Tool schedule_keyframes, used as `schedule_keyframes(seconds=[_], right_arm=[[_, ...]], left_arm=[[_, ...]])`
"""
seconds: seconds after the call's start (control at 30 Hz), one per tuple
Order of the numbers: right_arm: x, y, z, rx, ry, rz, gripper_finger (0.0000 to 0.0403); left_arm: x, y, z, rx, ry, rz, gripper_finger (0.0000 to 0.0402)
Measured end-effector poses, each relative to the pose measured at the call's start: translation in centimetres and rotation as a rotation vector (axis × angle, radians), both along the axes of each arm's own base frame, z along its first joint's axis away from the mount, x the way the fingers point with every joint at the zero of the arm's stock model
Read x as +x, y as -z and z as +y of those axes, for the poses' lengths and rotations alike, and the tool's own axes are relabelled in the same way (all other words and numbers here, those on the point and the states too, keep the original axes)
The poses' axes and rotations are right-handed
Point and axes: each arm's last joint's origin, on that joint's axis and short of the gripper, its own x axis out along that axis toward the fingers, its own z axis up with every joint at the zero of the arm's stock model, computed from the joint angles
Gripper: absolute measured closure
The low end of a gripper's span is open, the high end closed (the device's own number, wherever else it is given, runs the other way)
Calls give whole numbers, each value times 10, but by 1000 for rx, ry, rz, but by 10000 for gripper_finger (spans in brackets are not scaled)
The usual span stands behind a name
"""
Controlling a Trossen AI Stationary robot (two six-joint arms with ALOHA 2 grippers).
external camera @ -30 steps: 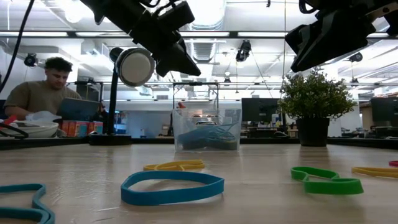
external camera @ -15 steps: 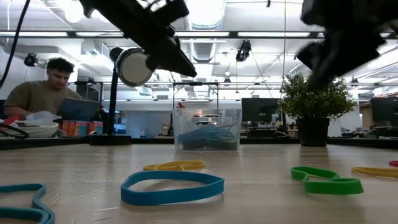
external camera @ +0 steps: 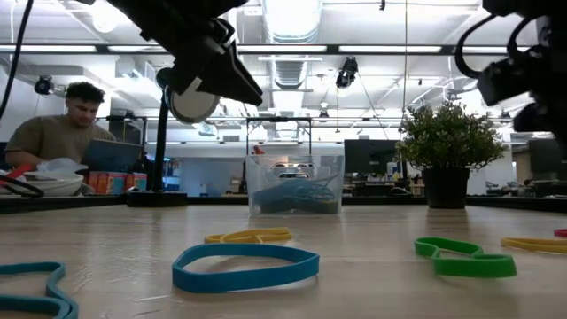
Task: Pick and place rubber bands into bin
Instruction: Put blue rubberband into the transparent bin
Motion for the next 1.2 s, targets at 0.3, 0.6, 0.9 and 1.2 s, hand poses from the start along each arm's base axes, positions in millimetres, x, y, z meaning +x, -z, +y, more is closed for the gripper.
schedule_keyframes(seconds=[0.3, 0.6, 0.9, 1.2], right_arm=[[-15, 12, 1, -13, 100, 110, 342], [-30, 32, -5, -52, 227, 195, 342], [-35, 40, -7, -64, 264, 215, 342], [-37, 49, -8, -49, 288, 189, 344]], left_arm=[[-2, 4, 1, 15, -8, 27, 276], [-3, 5, 1, 16, -7, 33, 276], [-2, 3, 1, 12, -7, 22, 276], [-2, 3, 1, 11, -7, 18, 276]])
